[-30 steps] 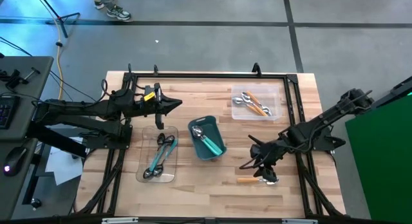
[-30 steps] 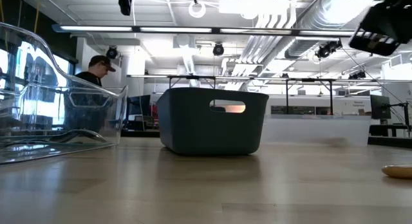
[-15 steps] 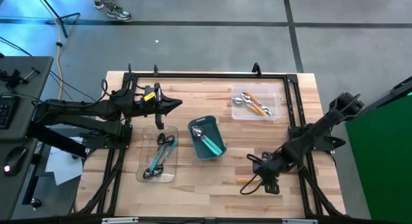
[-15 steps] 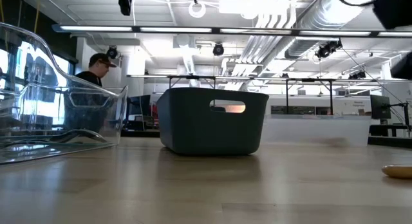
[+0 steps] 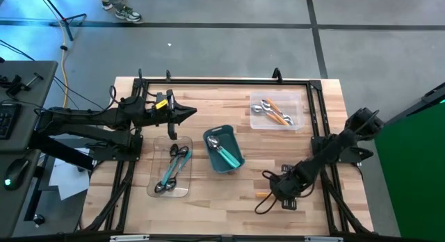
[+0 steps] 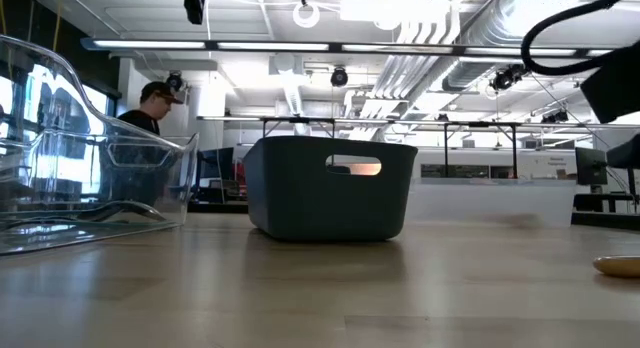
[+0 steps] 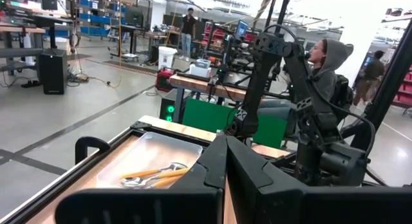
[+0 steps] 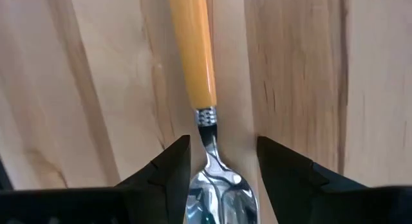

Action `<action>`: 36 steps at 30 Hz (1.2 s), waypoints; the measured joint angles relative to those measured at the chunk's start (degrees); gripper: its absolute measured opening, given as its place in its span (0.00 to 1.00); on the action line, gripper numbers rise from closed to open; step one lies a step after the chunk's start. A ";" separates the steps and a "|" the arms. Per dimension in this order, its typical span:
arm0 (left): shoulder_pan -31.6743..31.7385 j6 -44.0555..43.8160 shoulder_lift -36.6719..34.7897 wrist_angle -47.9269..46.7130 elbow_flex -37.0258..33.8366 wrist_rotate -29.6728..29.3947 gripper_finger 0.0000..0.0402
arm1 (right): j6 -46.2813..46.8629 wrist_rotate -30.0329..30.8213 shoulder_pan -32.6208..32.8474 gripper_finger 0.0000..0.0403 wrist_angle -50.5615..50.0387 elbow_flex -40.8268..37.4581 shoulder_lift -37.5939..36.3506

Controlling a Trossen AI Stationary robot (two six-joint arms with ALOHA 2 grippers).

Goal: Sort silverware by color (type)
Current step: Put the orange table spoon into the white bin

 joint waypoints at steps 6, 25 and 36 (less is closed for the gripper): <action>0.00 0.00 0.00 -0.03 0.00 0.00 0.00 | 1.79 2.97 2.08 0.40 -0.08 0.35 1.49; 0.01 0.06 0.02 -0.07 0.00 0.00 0.00 | 10.60 7.93 3.99 0.02 -2.27 0.11 1.73; -0.01 0.09 0.00 -0.04 0.00 0.00 0.00 | 9.92 7.50 3.91 0.01 -1.13 -0.07 0.96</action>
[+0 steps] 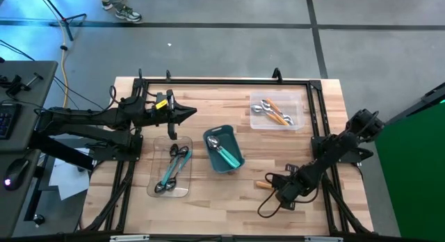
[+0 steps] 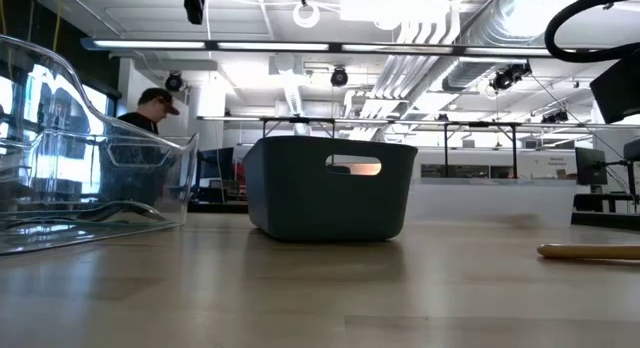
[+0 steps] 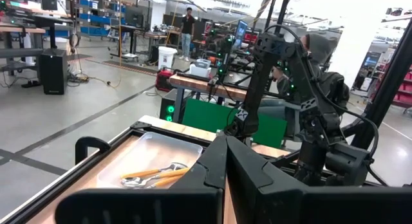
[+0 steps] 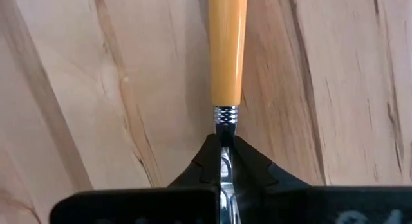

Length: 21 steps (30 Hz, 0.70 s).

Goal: Sort silverware by color (type)
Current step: Put the orange table spoon into the white bin

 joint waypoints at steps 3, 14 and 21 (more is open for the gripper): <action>0.01 0.00 0.00 0.02 0.00 0.02 0.00 | -1.16 -1.30 0.07 0.01 -0.54 -0.26 -2.69; 0.00 0.00 0.00 0.02 0.00 0.04 0.00 | -6.76 0.00 0.82 0.00 -5.88 -0.04 -20.76; 0.00 -0.07 0.00 0.05 0.00 0.15 0.00 | -14.93 -1.33 -3.11 0.00 2.38 -0.02 -21.27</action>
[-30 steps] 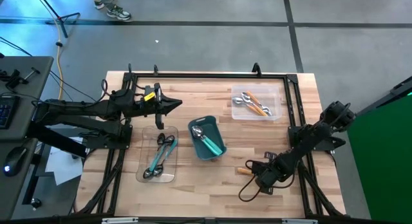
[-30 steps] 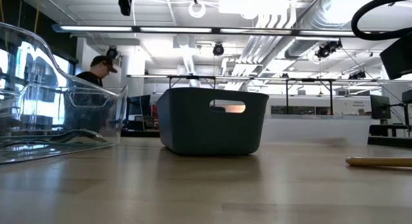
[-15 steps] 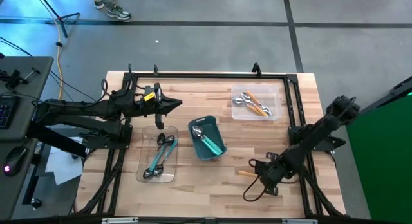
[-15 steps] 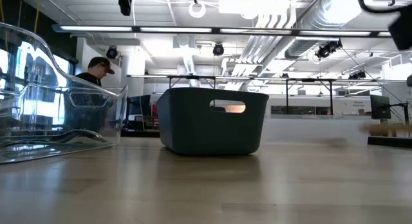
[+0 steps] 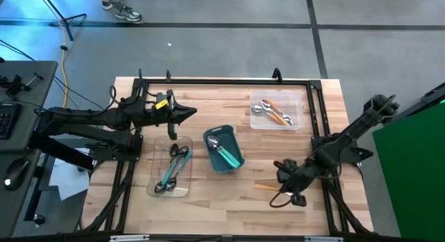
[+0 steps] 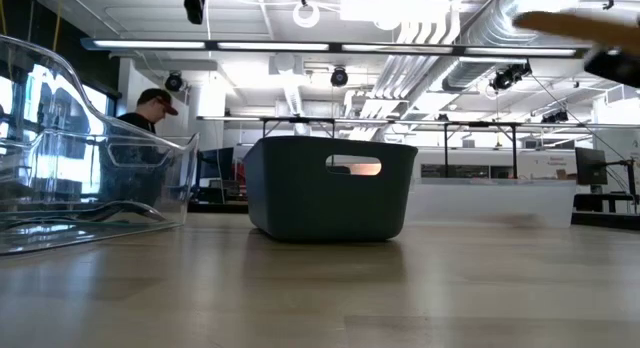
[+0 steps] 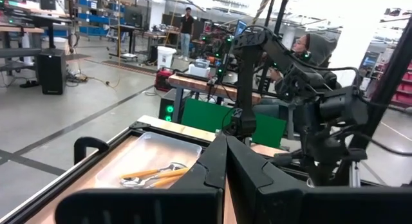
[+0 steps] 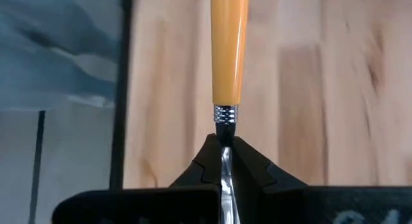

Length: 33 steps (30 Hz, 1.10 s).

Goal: Sort silverware by color (type)
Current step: Put the orange table spoon into the white bin

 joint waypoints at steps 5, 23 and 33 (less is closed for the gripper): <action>0.00 0.01 0.00 0.02 0.00 1.95 0.00 | -10.09 -0.82 -5.86 0.00 9.33 0.00 0.60; 0.00 0.04 0.00 0.00 0.00 2.04 0.00 | -31.26 9.13 -33.25 0.00 52.46 0.09 6.52; 0.00 0.04 0.00 0.57 0.00 2.04 0.00 | -30.54 9.24 -38.20 0.00 67.19 0.11 8.07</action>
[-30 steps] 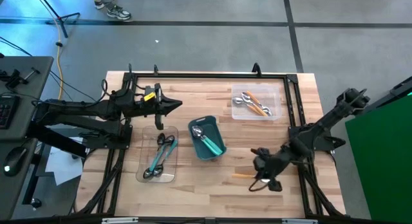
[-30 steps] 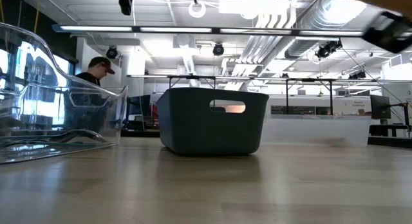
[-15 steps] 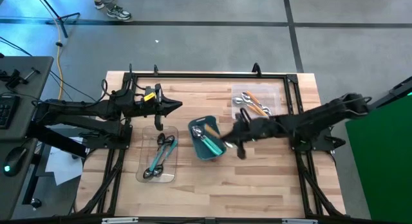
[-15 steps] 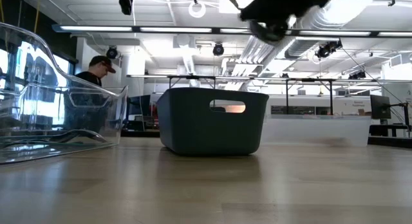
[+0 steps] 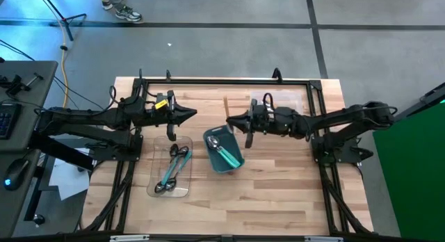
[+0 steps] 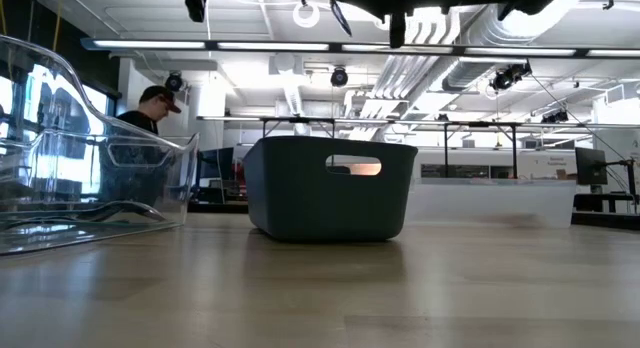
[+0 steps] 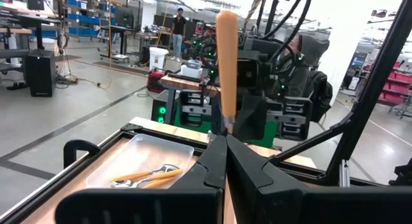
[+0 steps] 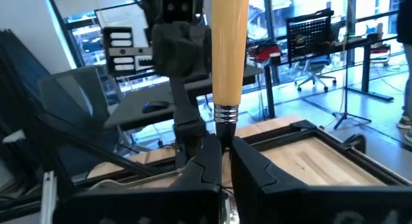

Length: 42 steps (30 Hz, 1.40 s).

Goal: Sort silverware by color (type)
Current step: Put the orange table spoon into the white bin

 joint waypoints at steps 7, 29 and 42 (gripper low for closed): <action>0.00 0.02 0.01 0.00 0.00 0.00 0.00 | -0.07 0.98 -0.30 0.00 0.51 0.00 0.00; 0.00 0.02 0.01 -0.07 0.00 -0.05 0.00 | -0.07 1.03 -0.28 0.00 0.49 0.00 0.00; 0.00 0.04 0.00 -0.09 0.00 -0.59 0.00 | -0.07 1.01 -0.26 0.00 0.49 0.00 0.00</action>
